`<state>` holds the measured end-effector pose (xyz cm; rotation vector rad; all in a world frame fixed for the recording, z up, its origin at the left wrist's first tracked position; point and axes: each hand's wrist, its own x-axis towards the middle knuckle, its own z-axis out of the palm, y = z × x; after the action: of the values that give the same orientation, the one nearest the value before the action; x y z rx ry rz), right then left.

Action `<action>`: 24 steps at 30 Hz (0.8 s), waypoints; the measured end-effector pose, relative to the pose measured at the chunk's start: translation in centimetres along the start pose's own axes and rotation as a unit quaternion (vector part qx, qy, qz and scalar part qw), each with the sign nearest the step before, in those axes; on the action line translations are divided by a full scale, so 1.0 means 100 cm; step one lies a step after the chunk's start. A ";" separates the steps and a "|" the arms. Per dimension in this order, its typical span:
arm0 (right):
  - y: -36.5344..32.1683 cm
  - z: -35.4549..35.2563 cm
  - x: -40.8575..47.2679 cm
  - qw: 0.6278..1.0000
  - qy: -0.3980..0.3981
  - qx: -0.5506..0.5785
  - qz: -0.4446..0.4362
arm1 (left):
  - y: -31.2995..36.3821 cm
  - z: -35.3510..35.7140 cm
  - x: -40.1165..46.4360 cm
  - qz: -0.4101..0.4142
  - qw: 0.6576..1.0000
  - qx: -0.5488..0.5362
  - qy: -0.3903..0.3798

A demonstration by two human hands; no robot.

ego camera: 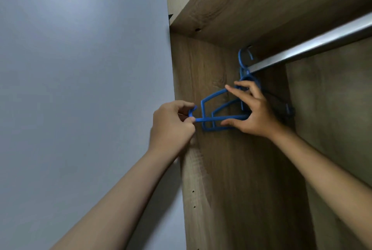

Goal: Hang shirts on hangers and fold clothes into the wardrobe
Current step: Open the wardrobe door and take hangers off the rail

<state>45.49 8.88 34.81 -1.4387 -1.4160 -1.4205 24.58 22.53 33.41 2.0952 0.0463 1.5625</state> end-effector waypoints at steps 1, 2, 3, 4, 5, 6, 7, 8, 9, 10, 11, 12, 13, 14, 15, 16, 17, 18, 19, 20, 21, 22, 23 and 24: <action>-0.008 0.000 -0.002 1.000 0.011 -0.005 -0.010 | -0.001 -0.008 -0.005 -0.006 1.000 -0.004 -0.003; -0.018 -0.001 -0.004 1.000 0.023 -0.008 -0.019 | -0.001 -0.017 -0.009 -0.011 1.000 -0.008 -0.007; -0.029 -0.001 -0.004 0.999 0.034 -0.006 -0.028 | -0.001 -0.028 -0.014 -0.014 1.000 -0.011 -0.012; -0.041 -0.001 -0.005 0.998 0.043 0.000 -0.034 | 0.000 -0.041 -0.019 -0.017 1.000 -0.011 -0.016; -0.054 0.000 -0.005 0.998 0.051 0.006 -0.039 | 0.001 -0.054 -0.025 -0.020 1.000 -0.009 -0.019; -0.068 0.002 -0.005 0.997 0.058 0.011 -0.042 | 0.002 -0.068 -0.031 -0.025 0.999 -0.003 -0.022; -0.082 0.004 -0.005 0.997 0.060 0.016 -0.044 | 0.004 -0.083 -0.038 -0.031 0.999 0.007 -0.024; -0.098 0.007 -0.005 0.997 0.059 0.024 -0.046 | 0.006 -0.098 -0.046 -0.039 0.999 0.024 -0.027; -0.114 0.010 -0.006 0.997 0.053 0.030 -0.047 | 0.008 -0.113 -0.054 -0.047 0.997 0.045 -0.029; -0.132 0.012 -0.006 0.997 0.044 0.033 -0.046 | 0.010 -0.129 -0.063 -0.058 0.996 0.066 -0.031; -0.151 0.015 -0.007 0.998 0.037 0.033 -0.044 | 0.012 -0.145 -0.073 -0.072 0.993 0.085 -0.031; -0.171 0.018 -0.008 0.998 0.034 0.035 -0.040 | 0.016 -0.162 -0.084 -0.086 0.991 0.101 -0.028; -0.192 0.020 -0.009 0.998 0.034 0.042 -0.035 | 0.020 -0.178 -0.095 -0.101 0.988 0.118 -0.022; -0.214 0.023 -0.009 0.997 0.033 0.056 -0.031 | 0.024 -0.194 -0.107 -0.114 0.984 0.137 -0.015; -0.238 0.025 -0.011 0.996 0.030 0.075 -0.030 | 0.030 -0.211 -0.121 -0.125 0.979 0.159 -0.010; -0.262 0.027 -0.012 0.994 0.023 0.098 -0.032 | 0.035 -0.228 -0.135 -0.134 0.974 0.183 -0.008; -0.286 0.029 -0.015 0.992 0.014 0.121 -0.034 | 0.042 -0.245 -0.149 -0.140 0.969 0.205 -0.009; -0.310 0.030 -0.017 0.989 0.004 0.142 -0.038 | 0.048 -0.262 -0.163 -0.147 0.963 0.224 -0.013; -0.335 0.031 -0.020 0.986 -0.002 0.162 -0.044 | 0.055 -0.280 -0.178 -0.154 0.959 0.238 -0.019; -0.361 0.031 -0.022 0.982 -0.007 0.182 -0.051 | 0.062 -0.298 -0.194 -0.161 0.954 0.252 -0.026; -0.386 0.031 -0.025 0.977 -0.012 0.203 -0.058 | 0.070 -0.317 -0.210 -0.169 0.949 0.265 -0.033; -0.411 0.032 -0.027 0.973 -0.016 0.223 -0.065 | 0.077 -0.335 -0.226 -0.177 0.943 0.280 -0.036; -0.436 0.032 -0.028 0.967 -0.020 0.243 -0.070 | 0.084 -0.354 -0.241 -0.186 0.937 0.295 -0.033; -0.461 0.031 -0.029 0.961 -0.025 0.263 -0.076 | 0.092 -0.374 -0.257 -0.196 0.930 0.310 -0.027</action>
<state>2.71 20.18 21.09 -1.0444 -1.7979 -0.9858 -20.21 20.57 21.99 2.3792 0.9934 1.3445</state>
